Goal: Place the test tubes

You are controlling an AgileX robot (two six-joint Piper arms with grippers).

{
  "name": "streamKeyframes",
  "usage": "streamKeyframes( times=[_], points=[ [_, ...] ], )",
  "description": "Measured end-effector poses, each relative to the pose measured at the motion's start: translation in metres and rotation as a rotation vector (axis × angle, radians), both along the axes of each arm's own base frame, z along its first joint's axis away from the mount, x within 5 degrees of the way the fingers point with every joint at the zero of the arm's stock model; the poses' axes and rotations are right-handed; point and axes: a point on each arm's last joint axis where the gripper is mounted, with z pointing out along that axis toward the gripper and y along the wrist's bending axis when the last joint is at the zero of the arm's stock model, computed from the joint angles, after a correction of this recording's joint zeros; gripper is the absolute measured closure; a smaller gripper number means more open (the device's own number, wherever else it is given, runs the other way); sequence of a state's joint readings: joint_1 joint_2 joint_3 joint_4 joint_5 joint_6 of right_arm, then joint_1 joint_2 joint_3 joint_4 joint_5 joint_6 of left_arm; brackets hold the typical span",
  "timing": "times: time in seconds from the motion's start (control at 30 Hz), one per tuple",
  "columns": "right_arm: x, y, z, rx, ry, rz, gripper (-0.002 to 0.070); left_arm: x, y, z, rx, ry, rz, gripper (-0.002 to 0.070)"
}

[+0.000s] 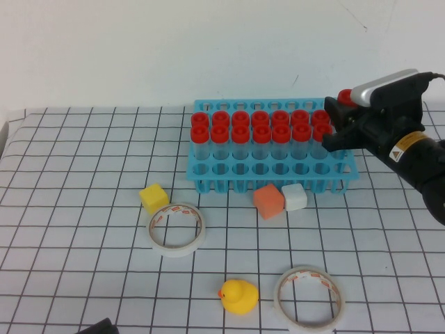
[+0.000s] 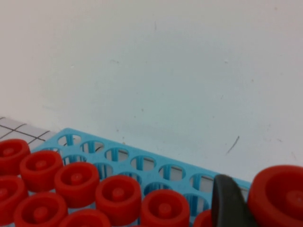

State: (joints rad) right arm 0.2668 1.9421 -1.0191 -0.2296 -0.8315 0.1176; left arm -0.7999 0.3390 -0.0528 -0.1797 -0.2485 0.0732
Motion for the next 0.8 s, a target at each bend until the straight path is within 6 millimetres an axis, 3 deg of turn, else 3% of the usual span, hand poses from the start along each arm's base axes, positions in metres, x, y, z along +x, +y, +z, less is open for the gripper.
streamKeyframes(
  times=[0.8],
  points=[
    [0.005,-0.004,-0.014,0.040,0.050,-0.060,0.0412,0.000,0.000,0.000,0.000,0.000,0.000,0.0676]
  ],
)
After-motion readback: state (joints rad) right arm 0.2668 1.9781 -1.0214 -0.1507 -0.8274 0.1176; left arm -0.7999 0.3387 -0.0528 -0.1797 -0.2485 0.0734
